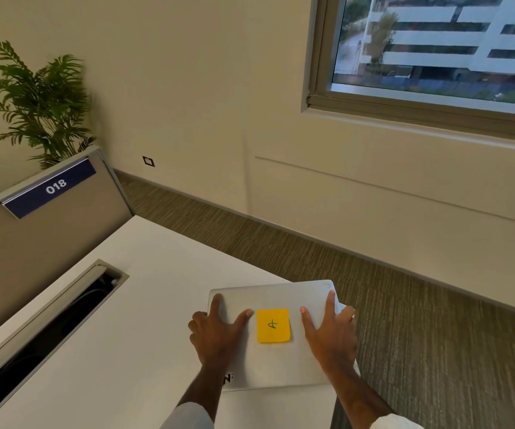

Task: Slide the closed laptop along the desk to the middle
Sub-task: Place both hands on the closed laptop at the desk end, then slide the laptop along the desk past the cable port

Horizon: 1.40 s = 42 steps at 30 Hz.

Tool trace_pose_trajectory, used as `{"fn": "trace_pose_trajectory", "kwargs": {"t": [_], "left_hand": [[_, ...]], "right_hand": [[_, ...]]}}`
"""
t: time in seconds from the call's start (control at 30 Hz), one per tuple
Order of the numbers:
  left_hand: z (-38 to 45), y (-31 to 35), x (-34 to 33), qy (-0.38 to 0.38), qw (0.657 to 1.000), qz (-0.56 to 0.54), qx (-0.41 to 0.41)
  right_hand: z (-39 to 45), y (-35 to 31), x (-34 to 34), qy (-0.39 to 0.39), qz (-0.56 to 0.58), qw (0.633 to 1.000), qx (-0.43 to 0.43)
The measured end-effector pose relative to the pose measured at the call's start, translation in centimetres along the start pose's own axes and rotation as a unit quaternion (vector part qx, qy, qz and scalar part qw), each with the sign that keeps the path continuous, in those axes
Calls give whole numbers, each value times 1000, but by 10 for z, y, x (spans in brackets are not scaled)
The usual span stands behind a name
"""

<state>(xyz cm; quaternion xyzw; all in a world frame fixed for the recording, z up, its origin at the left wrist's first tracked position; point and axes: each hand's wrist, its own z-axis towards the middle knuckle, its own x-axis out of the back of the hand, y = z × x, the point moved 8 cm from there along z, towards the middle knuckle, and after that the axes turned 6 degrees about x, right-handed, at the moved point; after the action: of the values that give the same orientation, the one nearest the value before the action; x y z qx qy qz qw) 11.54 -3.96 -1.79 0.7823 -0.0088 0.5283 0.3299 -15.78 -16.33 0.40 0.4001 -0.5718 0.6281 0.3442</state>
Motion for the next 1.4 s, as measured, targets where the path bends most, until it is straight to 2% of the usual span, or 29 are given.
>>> {"fn": "trace_pose_trajectory", "kwargs": {"t": [0.13, 0.33, 0.53, 0.9, 1.4], "left_hand": [[-4, 4, 3, -45, 997, -69, -13], [-12, 10, 13, -47, 996, -17, -71], [-18, 8, 25, -34, 996, -2, -83], [-20, -16, 56, -2, 997, 9, -77], [-22, -89, 111, 44, 999, -4, -18]], "right_hand": [[-3, 4, 1, -10, -4, 1000, -3], [-2, 3, 4, -16, -27, 1000, 4], [-6, -3, 5, -18, -20, 1000, 13], [-18, -30, -4, -19, -3, 999, 46], [-49, -107, -26, -53, -26, 990, 129]]}}
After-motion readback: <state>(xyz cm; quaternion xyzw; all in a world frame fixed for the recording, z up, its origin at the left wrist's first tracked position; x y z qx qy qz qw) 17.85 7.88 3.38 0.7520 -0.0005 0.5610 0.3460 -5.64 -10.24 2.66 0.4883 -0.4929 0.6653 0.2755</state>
